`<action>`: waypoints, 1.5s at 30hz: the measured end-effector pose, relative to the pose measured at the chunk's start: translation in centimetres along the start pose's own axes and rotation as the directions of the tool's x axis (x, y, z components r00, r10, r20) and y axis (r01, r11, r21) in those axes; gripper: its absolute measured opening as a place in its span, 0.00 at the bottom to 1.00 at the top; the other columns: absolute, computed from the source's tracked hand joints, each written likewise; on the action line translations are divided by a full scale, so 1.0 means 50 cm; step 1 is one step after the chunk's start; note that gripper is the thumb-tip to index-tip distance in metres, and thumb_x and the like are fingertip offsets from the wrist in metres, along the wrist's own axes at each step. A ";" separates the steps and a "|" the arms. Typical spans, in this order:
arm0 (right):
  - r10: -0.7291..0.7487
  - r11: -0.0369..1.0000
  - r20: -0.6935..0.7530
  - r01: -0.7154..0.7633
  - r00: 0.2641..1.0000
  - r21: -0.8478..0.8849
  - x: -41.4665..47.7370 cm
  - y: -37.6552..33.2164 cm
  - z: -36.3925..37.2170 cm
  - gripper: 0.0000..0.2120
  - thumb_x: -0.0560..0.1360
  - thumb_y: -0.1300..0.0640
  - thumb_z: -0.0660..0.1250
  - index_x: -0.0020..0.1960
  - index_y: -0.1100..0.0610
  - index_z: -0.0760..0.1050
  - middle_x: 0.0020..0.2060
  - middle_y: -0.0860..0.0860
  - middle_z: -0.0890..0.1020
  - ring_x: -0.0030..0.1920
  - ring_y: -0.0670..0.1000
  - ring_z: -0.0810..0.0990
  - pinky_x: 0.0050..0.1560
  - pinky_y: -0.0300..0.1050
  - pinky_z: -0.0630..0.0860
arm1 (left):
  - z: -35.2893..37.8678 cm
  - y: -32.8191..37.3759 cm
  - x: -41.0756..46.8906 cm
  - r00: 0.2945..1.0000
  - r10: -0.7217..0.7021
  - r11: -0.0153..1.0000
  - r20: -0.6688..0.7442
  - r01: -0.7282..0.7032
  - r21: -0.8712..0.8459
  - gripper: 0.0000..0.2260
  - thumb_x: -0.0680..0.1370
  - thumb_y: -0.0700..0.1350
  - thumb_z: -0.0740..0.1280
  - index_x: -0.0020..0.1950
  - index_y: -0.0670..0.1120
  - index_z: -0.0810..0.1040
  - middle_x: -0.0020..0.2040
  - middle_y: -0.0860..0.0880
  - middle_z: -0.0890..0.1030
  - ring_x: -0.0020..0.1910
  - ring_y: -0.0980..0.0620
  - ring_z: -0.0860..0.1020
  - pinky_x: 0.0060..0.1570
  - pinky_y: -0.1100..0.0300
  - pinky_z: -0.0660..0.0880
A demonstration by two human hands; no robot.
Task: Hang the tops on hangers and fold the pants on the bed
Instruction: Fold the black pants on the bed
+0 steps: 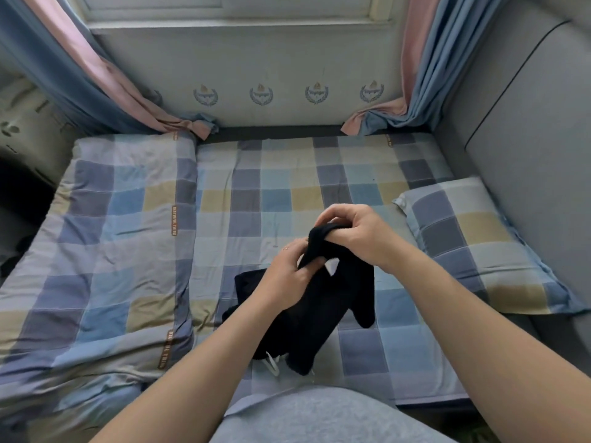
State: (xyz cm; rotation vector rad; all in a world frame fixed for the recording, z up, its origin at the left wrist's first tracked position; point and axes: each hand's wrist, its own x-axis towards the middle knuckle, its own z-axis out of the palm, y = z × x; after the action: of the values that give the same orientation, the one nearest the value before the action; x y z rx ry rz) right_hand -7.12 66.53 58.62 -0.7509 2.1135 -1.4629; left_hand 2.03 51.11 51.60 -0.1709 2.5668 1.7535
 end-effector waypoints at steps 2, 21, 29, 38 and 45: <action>0.075 0.997 0.069 -0.075 0.995 0.002 -0.006 0.007 -0.013 0.06 0.72 0.60 0.74 0.47 0.52 0.82 0.40 0.54 0.85 0.42 0.51 0.84 0.48 0.47 0.81 | -0.012 -0.013 0.004 0.995 -0.092 0.995 -0.041 0.090 -0.040 0.04 0.82 0.45 0.65 0.53 0.47 0.79 0.45 0.50 0.82 0.47 0.50 0.80 0.52 0.49 0.76; 0.071 0.933 -0.379 -0.195 0.923 -0.301 -0.034 0.052 -0.103 0.11 0.75 0.67 0.63 0.43 0.51 0.77 0.38 0.50 0.81 0.44 0.54 0.80 0.43 0.49 0.78 | -0.100 -0.045 -0.021 0.903 -0.380 0.921 0.202 0.389 -0.010 0.22 0.67 0.71 0.72 0.54 0.62 0.80 0.47 0.60 0.85 0.44 0.61 0.84 0.46 0.60 0.76; 0.064 0.873 -0.513 -0.297 0.856 -0.386 0.027 -0.007 -0.121 0.10 0.77 0.54 0.69 0.58 0.50 0.76 0.55 0.51 0.80 0.59 0.56 0.77 0.61 0.53 0.74 | -0.064 -0.034 -0.040 0.837 -0.417 0.825 0.355 0.513 -0.238 0.27 0.68 0.64 0.77 0.63 0.56 0.78 0.56 0.52 0.85 0.56 0.49 0.84 0.62 0.47 0.78; 0.029 1.000 -0.413 -0.031 0.910 0.000 -0.057 0.043 -0.007 0.20 0.78 0.44 0.66 0.66 0.52 0.71 0.60 0.46 0.78 0.59 0.43 0.76 0.58 0.37 0.72 | -0.085 0.047 -0.043 0.883 -0.375 0.504 0.283 0.451 -0.737 0.23 0.76 0.56 0.70 0.65 0.43 0.80 0.61 0.43 0.83 0.59 0.44 0.83 0.52 0.53 0.82; 0.418 0.885 0.248 -0.454 0.874 0.108 -0.098 0.138 0.101 0.34 0.65 0.37 0.77 0.68 0.43 0.74 0.61 0.40 0.81 0.63 0.46 0.79 0.66 0.47 0.74 | -0.105 0.092 -0.046 0.918 -0.300 0.460 0.260 0.378 -0.804 0.22 0.76 0.58 0.69 0.61 0.43 0.84 0.63 0.41 0.82 0.60 0.42 0.82 0.50 0.50 0.82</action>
State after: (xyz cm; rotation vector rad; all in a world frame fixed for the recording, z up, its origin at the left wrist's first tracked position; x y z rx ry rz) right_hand -1.46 68.26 50.78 -0.3197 1.8164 -1.2213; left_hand 4.05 48.08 57.99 -0.5643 1.2236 2.5437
